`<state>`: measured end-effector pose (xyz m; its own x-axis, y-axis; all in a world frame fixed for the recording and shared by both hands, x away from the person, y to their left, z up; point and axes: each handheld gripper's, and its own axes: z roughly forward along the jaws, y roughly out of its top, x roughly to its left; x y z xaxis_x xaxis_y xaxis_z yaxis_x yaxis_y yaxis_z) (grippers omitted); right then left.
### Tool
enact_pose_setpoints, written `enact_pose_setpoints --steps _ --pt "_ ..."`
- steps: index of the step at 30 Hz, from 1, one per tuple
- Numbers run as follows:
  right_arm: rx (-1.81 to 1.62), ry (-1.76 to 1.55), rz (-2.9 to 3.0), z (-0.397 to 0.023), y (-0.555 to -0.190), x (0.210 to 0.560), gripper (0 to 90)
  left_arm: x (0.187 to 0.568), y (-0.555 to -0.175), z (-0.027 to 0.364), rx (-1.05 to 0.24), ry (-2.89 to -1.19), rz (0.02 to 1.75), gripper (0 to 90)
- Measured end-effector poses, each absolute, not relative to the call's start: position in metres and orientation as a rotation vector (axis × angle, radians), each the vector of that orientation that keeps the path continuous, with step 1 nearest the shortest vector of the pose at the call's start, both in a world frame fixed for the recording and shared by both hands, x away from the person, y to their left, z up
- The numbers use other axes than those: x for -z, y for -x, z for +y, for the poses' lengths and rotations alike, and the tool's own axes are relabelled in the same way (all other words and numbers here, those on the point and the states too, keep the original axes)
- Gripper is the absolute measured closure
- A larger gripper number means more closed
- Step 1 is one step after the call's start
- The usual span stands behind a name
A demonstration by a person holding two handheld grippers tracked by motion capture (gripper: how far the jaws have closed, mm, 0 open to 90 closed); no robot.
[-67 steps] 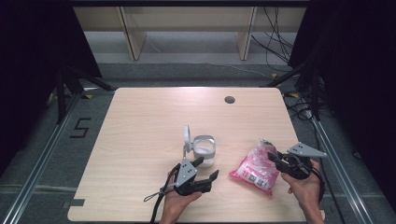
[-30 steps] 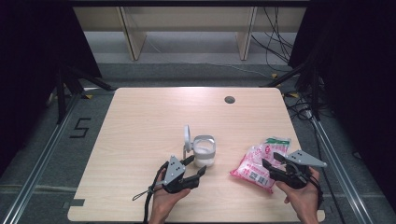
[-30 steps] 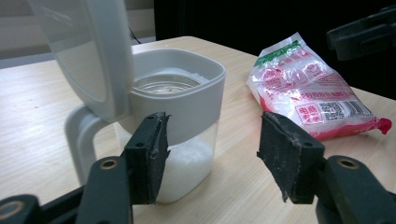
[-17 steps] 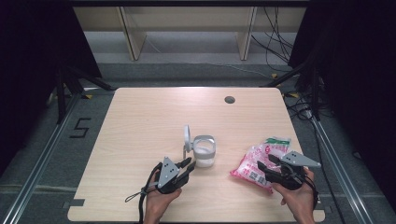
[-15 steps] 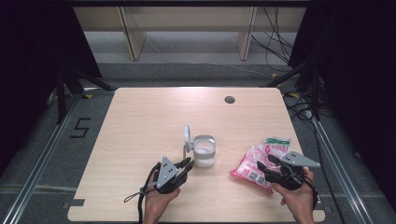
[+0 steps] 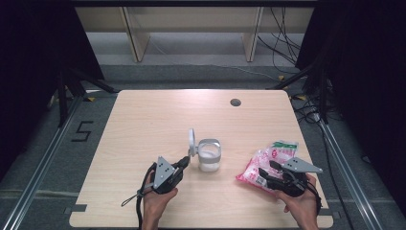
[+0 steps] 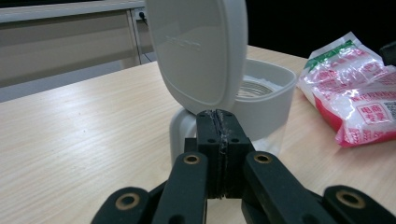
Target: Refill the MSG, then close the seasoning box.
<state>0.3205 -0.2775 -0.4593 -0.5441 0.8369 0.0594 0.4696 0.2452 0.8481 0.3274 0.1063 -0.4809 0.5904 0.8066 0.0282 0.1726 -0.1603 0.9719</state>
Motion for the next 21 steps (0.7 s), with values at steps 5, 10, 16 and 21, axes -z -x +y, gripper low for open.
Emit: enact_pose_setpoints --steps 5,10,16,21 --pt "-1.242 -1.215 2.121 -0.275 -0.319 0.459 46.4 0.482 -0.332 0.109 -0.699 -1.665 0.844 89.0" --pt "-1.260 -1.202 2.127 -0.270 -0.319 0.460 46.3 0.479 -0.335 0.109 -0.704 -1.654 0.848 89.0" --pt "-1.261 -1.165 2.140 -0.271 -0.320 0.461 46.3 0.476 -0.340 0.110 -0.712 -1.663 0.848 89.1" --pt "-1.243 -1.167 2.140 -0.272 -0.318 0.461 46.2 0.473 -0.343 0.110 -0.715 -1.661 0.847 89.0"
